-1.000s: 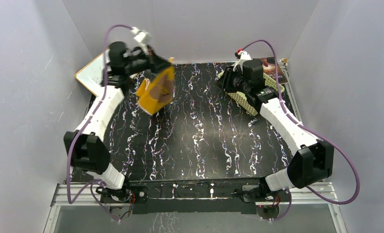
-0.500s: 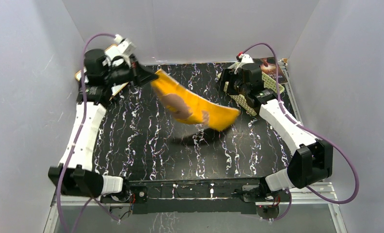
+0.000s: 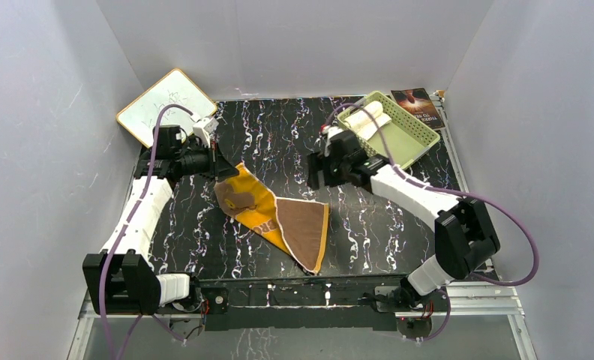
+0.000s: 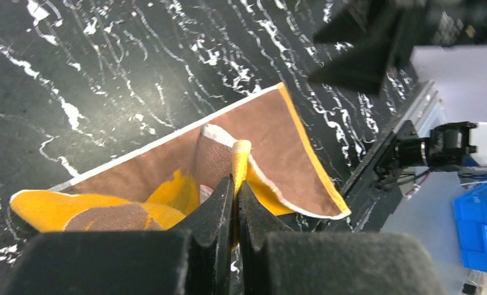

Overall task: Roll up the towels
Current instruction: Flatten out the towel at the center of the board.

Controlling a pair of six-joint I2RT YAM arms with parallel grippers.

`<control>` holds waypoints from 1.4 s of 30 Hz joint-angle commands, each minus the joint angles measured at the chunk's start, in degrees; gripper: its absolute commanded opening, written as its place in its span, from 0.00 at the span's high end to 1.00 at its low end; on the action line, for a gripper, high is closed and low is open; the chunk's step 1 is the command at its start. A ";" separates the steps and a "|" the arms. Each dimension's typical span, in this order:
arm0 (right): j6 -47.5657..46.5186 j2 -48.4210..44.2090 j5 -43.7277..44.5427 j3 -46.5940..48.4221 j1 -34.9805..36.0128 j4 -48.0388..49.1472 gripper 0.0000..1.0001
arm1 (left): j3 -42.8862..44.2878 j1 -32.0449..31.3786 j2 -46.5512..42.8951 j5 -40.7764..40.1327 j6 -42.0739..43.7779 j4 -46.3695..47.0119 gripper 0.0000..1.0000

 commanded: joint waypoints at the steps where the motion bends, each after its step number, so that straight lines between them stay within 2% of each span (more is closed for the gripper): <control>1: -1.23 -1.12 -0.16 -2.23 6.48 -3.91 0.20 | -0.58 0.06 0.77 -4.93 2.33 -2.04 1.00; 10: 1.84 0.03 7.45 -7.49 7.60 -4.93 0.27 | -4.32 0.07 -1.72 -5.21 0.85 -1.95 1.00; 17: 0.88 5.62 10.97 -6.83 9.60 -2.73 0.30 | -9.56 0.03 -11.67 -9.40 -3.95 -0.19 1.00; 22: 0.35 10.31 15.03 -5.17 10.43 -1.87 0.31 | -10.21 -0.19 -19.53 -14.82 -9.48 -2.63 1.00; 26: -1.46 15.73 20.65 -2.94 10.35 -1.87 0.31 | -7.13 -0.19 -19.41 -21.94 -11.13 -8.41 1.00; 28: -2.47 19.35 22.83 -0.52 9.09 -2.25 0.31 | -7.30 -0.20 -19.74 -22.83 -11.06 -7.89 1.00; 35: -3.28 28.68 22.20 11.39 -2.09 -3.64 0.30 | -2.67 -0.21 -16.58 -25.97 -4.92 -4.77 0.88; 38: -3.85 31.82 23.07 16.64 -5.52 -6.05 0.30 | -0.30 -0.16 -13.83 -19.36 0.04 -1.19 0.83; 42: -3.37 33.41 22.43 18.92 -9.54 -7.68 0.30 | 1.08 -1.74 -8.06 9.15 8.30 -1.25 0.82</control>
